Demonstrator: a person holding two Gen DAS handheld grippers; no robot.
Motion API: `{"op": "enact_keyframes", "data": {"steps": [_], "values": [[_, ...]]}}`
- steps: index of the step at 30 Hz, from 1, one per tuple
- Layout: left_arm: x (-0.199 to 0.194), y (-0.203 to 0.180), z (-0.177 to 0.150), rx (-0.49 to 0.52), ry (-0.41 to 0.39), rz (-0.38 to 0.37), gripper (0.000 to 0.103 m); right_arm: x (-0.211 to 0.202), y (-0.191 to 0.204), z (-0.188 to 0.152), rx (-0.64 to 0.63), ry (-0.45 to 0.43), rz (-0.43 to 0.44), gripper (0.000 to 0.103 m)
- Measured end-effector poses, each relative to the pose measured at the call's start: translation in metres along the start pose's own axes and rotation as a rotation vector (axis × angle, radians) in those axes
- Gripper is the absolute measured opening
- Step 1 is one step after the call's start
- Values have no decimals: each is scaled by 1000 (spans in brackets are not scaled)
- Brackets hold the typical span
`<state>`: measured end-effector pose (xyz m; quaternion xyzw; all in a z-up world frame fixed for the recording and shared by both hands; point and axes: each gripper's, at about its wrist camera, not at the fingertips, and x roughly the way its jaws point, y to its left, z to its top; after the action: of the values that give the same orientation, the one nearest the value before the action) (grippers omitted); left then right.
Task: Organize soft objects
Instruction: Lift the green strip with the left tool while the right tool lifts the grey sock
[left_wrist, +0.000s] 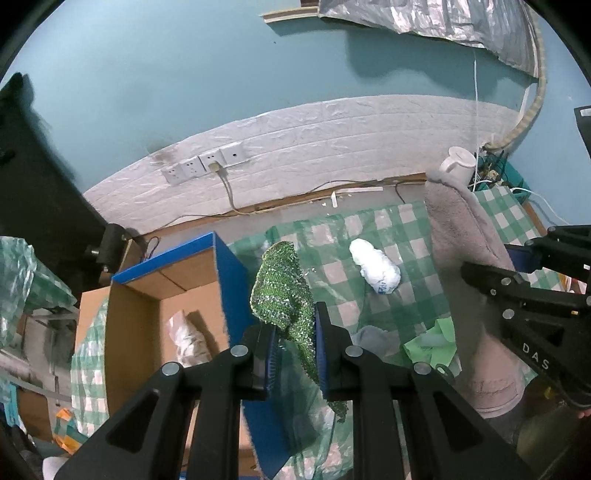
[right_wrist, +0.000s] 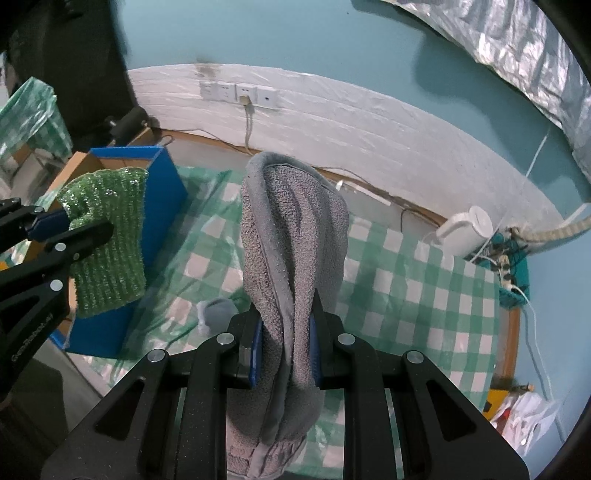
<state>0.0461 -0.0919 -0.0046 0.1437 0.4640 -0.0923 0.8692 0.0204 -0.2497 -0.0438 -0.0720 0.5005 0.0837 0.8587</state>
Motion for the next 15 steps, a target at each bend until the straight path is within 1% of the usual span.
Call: {"op": "enact_keyframes", "data": {"steps": [11, 15], "values": [[-16, 18, -11, 1, -26, 19, 18, -12, 23, 14, -35, -35, 33, 19], [-19, 31, -15, -14, -32, 40, 18, -12, 37, 21, -55, -40, 52, 19]]}}
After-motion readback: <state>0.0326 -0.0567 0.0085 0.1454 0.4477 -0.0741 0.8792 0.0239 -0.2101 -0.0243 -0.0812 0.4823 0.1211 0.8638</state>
